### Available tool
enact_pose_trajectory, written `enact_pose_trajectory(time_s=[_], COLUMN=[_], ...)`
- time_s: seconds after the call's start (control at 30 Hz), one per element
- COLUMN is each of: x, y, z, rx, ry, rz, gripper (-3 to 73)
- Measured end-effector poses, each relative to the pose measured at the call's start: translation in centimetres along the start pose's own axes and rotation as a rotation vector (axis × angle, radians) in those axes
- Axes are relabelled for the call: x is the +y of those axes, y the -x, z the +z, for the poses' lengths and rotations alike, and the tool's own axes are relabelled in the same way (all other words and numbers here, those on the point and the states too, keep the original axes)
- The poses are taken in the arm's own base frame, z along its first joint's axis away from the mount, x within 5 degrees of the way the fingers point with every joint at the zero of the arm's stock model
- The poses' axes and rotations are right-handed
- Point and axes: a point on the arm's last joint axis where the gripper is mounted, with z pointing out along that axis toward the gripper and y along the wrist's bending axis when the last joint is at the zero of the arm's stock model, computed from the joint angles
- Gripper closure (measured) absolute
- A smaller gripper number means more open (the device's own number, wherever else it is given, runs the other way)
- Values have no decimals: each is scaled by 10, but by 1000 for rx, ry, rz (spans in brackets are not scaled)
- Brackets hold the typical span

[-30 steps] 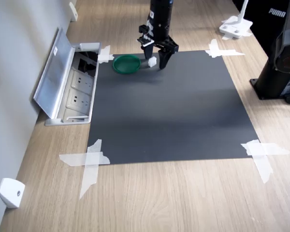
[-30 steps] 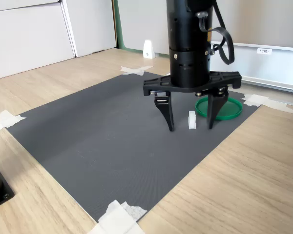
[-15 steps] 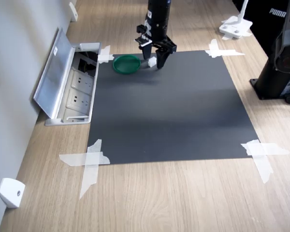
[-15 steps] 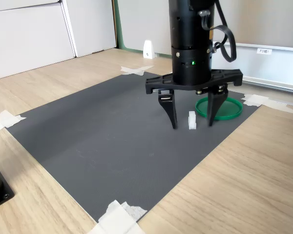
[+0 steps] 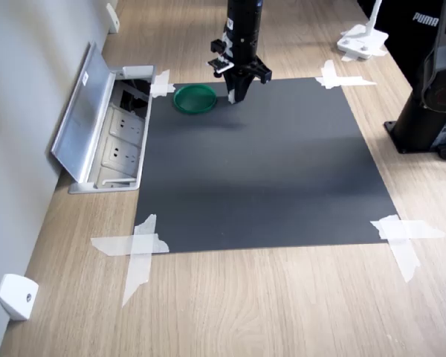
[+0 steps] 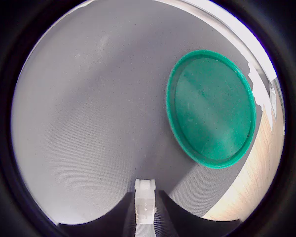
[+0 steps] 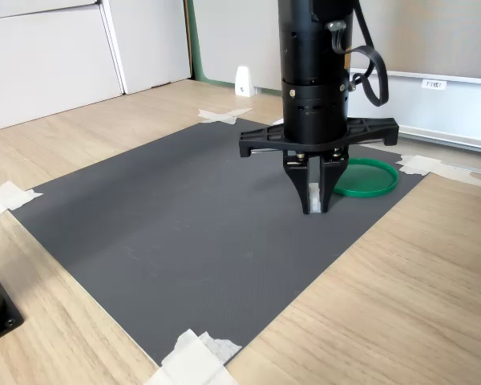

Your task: Grasp a white terminal and put it on the green lid.

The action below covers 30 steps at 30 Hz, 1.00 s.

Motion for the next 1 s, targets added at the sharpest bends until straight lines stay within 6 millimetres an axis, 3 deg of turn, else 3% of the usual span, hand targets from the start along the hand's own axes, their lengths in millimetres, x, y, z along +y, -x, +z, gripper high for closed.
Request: enact_pose_trajectory(time_s=[0.17, 0.37, 0.53, 0.73, 1.0], x=[-6, -30, -46, -48, -50], y=[3, 18, 32, 53, 53], z=[-10, -50, -70, -43, -3], rx=[0, -44, -108, -78, -23], ry=[1, -56, -100, -75, -35], rz=[14, 53, 75, 87, 100], gripper=[605, 605, 605, 605, 605])
